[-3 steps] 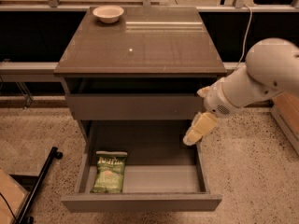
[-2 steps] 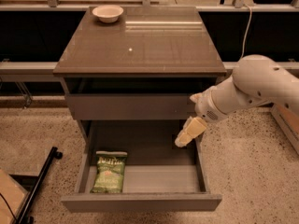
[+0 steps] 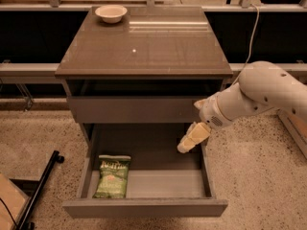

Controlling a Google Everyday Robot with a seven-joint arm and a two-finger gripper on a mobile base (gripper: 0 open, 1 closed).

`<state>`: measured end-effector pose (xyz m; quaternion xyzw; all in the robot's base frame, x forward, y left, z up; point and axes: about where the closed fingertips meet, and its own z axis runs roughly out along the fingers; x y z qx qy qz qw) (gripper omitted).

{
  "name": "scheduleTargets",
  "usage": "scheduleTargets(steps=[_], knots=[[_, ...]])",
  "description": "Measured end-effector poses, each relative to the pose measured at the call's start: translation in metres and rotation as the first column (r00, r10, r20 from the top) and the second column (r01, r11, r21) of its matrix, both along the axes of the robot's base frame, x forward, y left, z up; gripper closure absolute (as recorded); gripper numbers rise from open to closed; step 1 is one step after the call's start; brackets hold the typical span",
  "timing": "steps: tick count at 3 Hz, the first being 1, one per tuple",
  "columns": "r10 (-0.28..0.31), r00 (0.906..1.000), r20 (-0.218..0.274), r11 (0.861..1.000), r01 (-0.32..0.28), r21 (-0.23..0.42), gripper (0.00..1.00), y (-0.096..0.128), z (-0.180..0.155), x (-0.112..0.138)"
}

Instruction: Pick green jalapeno chip bag from middle drawer and place on counter

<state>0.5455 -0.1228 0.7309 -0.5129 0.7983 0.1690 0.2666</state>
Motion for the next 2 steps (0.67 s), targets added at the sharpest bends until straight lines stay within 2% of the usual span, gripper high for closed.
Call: scheduleTargets(steps=[1, 2], knots=[[0.008, 0.9991, -0.042, 0.992, -0.003, 0.123, 0.00, 0.027, -0.024, -0.002], [0.040, 0.9966, -0.072, 0.977, -0.024, 0.211, 0.00, 0.064, -0.053, 0.004]])
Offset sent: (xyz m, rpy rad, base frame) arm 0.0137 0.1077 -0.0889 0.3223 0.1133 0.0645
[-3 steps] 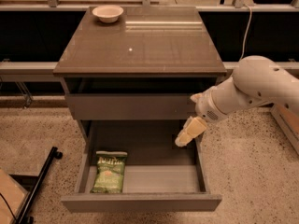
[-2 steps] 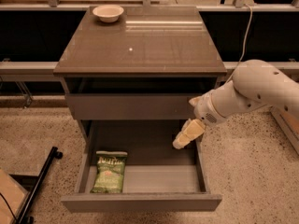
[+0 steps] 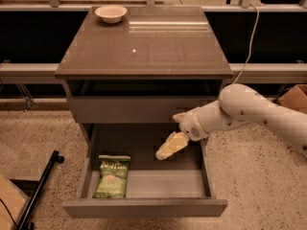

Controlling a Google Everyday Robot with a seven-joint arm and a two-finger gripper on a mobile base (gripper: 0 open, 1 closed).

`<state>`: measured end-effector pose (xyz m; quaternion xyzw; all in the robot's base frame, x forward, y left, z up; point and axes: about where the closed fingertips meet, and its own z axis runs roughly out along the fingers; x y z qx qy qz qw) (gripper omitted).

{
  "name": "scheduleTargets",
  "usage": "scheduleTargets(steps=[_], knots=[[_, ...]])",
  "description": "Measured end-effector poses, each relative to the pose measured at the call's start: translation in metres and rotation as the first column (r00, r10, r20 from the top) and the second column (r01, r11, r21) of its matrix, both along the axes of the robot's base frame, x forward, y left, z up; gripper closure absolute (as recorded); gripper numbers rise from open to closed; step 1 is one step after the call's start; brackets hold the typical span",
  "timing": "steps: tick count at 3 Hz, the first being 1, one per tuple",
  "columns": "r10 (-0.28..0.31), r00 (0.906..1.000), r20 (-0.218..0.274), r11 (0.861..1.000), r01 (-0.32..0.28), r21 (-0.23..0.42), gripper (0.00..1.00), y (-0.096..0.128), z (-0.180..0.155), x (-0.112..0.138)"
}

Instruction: Pick green jalapeno chip bag from middle drawer and place on counter

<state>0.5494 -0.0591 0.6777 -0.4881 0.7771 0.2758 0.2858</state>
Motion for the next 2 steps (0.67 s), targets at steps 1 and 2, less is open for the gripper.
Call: scheduleTargets(steps=[1, 2], knots=[[0.027, 0.9995, -0.017, 0.999, -0.026, 0.042, 0.00, 0.0386, -0.0361, 0.0121], [0.026, 0.9994, -0.022, 0.999, -0.025, 0.045, 0.00, 0.0405, -0.0406, 0.0128]])
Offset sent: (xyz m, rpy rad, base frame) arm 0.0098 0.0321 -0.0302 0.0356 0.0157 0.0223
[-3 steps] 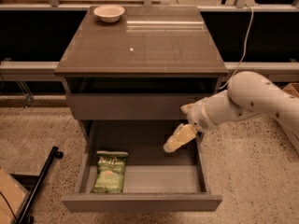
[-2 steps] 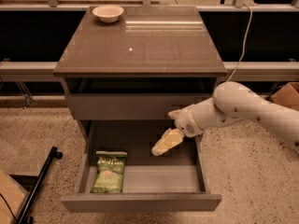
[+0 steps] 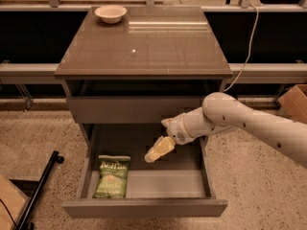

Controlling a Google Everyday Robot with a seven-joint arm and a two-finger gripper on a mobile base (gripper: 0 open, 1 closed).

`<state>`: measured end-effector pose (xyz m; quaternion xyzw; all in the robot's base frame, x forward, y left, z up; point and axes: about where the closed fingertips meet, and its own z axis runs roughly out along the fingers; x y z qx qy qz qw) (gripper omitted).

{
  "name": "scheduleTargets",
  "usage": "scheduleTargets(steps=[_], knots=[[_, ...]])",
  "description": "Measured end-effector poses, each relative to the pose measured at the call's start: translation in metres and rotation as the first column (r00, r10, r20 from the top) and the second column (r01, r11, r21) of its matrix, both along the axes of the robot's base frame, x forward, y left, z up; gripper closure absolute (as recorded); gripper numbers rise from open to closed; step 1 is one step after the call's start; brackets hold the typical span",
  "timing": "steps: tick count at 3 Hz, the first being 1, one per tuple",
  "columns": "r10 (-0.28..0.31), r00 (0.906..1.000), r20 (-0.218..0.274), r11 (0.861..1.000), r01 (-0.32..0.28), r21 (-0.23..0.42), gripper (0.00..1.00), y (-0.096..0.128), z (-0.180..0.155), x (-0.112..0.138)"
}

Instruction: Pick green jalapeno chip bag from middle drawer and place on counter

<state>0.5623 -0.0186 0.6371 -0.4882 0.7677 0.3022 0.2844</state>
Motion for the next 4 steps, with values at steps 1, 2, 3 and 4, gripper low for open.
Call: scheduleTargets(steps=[1, 2, 3, 4], knots=[[-0.022, 0.9998, 0.000, 1.000, 0.022, 0.005, 0.00, 0.002, -0.007, -0.003], [-0.013, 0.9997, 0.019, 1.000, 0.013, 0.002, 0.00, 0.028, -0.035, 0.001], [0.008, 0.9994, 0.035, 1.000, -0.007, -0.030, 0.00, 0.052, -0.071, 0.013], [0.033, 0.9989, 0.033, 0.997, -0.031, -0.068, 0.00, 0.072, -0.104, 0.023]])
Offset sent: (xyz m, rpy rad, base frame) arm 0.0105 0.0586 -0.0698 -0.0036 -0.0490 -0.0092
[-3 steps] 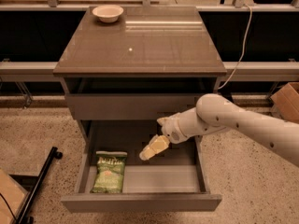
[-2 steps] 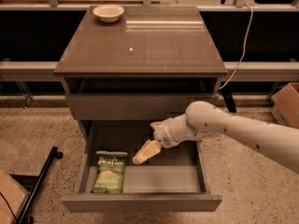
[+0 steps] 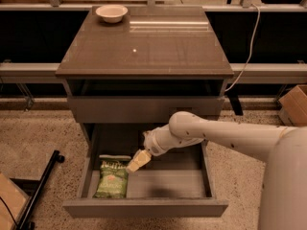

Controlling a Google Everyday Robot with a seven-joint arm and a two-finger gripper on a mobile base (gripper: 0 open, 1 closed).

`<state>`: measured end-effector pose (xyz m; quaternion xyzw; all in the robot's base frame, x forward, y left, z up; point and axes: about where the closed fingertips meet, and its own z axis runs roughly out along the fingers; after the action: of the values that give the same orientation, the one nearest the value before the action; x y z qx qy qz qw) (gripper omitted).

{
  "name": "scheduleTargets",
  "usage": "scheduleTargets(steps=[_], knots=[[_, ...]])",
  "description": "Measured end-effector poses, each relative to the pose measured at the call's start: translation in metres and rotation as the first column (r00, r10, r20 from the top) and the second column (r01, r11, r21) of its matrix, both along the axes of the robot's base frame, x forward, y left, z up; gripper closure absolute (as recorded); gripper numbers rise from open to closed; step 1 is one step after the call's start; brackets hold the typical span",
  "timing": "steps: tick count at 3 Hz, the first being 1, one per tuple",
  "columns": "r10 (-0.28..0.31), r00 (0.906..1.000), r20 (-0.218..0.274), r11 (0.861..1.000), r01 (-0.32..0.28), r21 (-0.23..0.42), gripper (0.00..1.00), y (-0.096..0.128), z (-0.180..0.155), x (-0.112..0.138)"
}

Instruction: Pick green jalapeno chip bag from middle drawer and place on counter

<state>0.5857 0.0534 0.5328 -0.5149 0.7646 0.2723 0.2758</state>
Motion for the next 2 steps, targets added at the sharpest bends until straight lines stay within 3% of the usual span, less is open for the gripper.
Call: scheduleTargets(steps=[1, 2], knots=[[0.055, 0.9983, -0.020, 0.998, -0.055, -0.030, 0.00, 0.0257, -0.0325, 0.0034], [0.065, 0.9976, -0.024, 0.997, -0.066, -0.032, 0.00, 0.0314, -0.0363, 0.0025]])
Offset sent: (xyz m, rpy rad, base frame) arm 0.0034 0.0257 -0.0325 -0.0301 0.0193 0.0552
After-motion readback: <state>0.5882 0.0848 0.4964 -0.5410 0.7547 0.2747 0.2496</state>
